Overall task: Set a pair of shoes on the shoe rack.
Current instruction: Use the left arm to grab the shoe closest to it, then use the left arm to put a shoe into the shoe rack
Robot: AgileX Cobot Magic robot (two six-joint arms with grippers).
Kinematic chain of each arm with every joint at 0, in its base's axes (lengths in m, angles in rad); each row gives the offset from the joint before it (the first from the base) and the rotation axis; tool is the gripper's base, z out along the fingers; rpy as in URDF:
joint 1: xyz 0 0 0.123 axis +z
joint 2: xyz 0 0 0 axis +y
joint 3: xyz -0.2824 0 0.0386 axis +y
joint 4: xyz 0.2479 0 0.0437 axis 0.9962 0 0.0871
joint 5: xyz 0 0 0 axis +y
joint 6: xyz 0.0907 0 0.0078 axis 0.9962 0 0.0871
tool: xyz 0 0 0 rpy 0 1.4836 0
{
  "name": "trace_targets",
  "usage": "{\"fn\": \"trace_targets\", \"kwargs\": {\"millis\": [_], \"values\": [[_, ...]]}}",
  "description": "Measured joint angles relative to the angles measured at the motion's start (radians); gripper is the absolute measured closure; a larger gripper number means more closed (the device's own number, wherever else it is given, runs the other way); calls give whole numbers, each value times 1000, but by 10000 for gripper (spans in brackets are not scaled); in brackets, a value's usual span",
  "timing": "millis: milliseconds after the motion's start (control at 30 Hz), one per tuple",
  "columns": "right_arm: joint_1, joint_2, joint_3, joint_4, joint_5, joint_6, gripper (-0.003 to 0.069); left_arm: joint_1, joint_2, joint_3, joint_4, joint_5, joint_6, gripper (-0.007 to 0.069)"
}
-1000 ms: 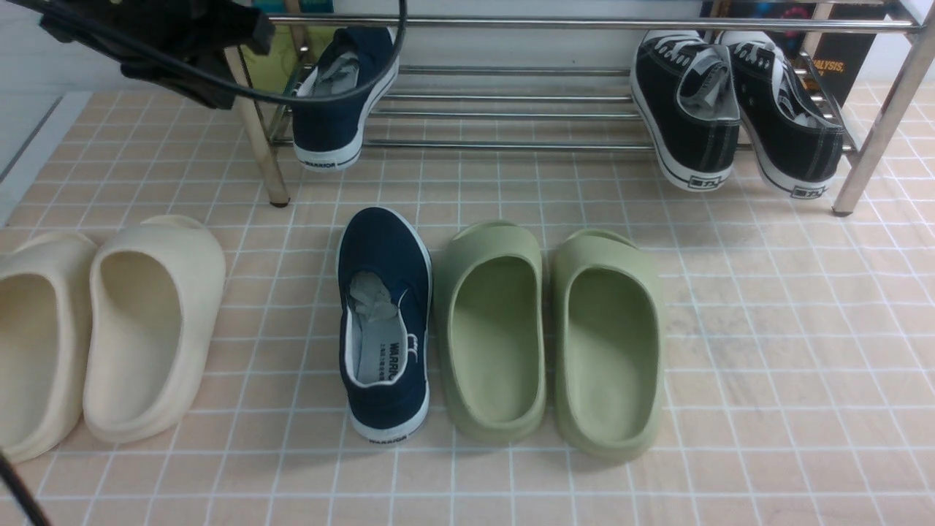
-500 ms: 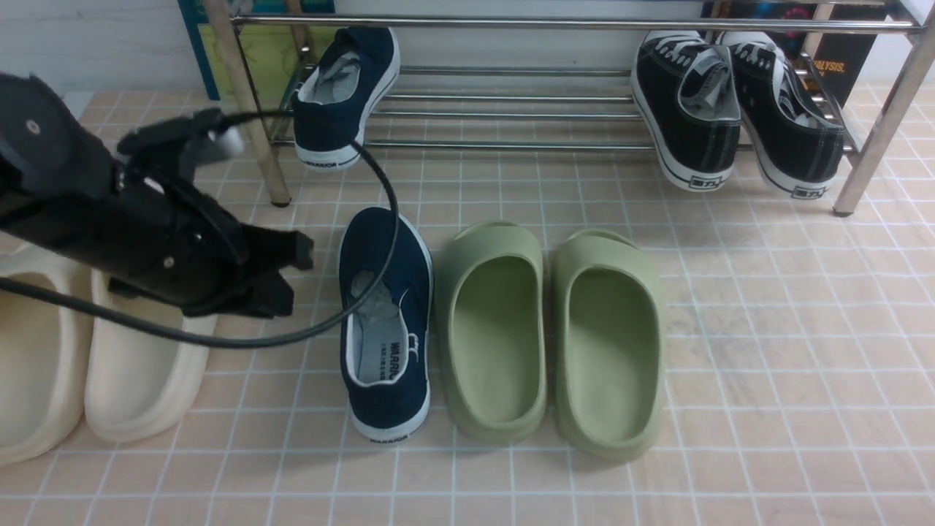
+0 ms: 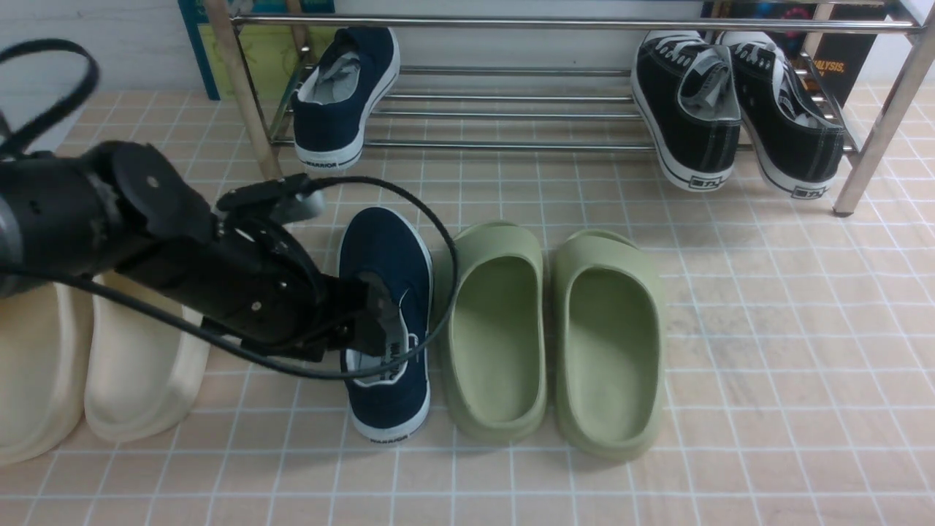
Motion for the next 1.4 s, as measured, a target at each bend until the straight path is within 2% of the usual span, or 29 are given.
{"fn": "trace_targets", "kwargs": {"millis": [67, 200, 233, 300, 333, 400, 433, 467, 733, 867, 1067, 1400], "values": [[0, 0, 0, 0, 0, 0, 420, -43, 39, 0, 87, -59, -68, 125], [0, 0, 0, 0, 0, 0, 420, -55, 79, 0, 215, -95, -217, 195], [0, 0, 0, 0, 0, 0, 420, -55, 88, 0, 269, -97, -269, 251], [0, 0, 0, 0, 0, 0, 420, -58, 88, -1, 300, -96, -301, 338], [0, 0, 0, 0, 0, 0, 420, -62, 84, -3, 315, -93, -309, 409], [0, 0, 0, 0, 0, 0, 420, -62, 80, -9, 327, -85, -311, 473], [0, 0, 0, 0, 0, 0, 420, -62, 74, -21, 341, -67, -304, 563], [0, 0, 0, 0, 0, 0, 420, -62, 67, -34, 351, -54, -296, 582], [0, 0, 0, 0, 0, 0, 420, -61, 24, -254, 390, 178, -271, 596], [0, 0, 0, 0, 0, 0, 420, -61, 24, -338, 391, 166, -270, 596], [0, 0, 0, 0, 0, 0, 420, -61, 97, -465, 391, 35, -270, 596], [0, 0, 0, 0, 0, 0, 420, -61, 363, -739, 397, 76, -298, 596]]}}
